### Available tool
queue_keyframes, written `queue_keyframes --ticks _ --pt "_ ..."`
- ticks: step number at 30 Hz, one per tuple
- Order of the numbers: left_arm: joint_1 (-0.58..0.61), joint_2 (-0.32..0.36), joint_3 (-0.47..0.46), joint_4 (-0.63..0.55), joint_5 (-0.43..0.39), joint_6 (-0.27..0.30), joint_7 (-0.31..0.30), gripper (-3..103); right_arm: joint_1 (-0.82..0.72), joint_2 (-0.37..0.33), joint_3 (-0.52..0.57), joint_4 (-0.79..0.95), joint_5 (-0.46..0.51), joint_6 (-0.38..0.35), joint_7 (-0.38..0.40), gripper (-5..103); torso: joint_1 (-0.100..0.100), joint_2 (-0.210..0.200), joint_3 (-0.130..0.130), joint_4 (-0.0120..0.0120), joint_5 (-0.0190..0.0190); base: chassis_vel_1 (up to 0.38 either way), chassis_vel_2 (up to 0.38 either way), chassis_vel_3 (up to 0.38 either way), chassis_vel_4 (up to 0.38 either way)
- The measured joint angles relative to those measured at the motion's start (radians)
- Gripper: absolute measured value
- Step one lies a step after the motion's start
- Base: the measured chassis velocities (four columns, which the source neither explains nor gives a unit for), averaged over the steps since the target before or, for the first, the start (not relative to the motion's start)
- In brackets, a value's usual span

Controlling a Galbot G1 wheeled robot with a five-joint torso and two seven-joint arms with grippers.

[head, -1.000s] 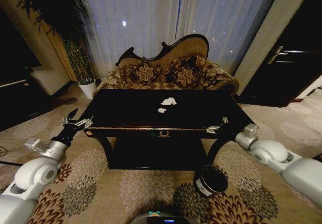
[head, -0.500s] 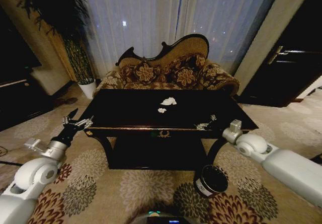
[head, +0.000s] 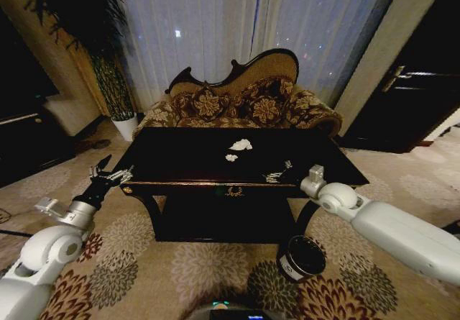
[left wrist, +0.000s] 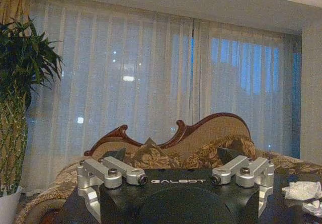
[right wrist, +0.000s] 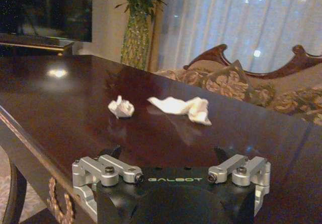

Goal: Move to the front of the table and place the trash on the table into the trash bin.

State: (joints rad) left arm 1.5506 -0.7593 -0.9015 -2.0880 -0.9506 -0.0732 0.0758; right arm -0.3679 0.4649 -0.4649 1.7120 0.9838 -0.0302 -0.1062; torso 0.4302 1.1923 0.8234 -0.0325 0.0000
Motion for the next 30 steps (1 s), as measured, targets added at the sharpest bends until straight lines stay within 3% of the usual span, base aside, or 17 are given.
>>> queue_keyframes --ticks 9,30 --pt "0.0 0.0 0.0 0.0 0.0 0.0 0.0 100 0.181 0.086 -0.185 -0.058 0.01 -0.005 0.01 100 0.0 0.0 0.0 0.0003 -0.0001 0.0 0.0 0.0 0.0" --pt "0.0 0.0 0.0 0.0 0.0 0.0 0.0 100 0.3 0.267 -0.315 -0.192 0.03 -0.013 0.014 100 0.0 0.0 0.0 0.0003 -0.0002 0.0 0.0 0.0 0.0"
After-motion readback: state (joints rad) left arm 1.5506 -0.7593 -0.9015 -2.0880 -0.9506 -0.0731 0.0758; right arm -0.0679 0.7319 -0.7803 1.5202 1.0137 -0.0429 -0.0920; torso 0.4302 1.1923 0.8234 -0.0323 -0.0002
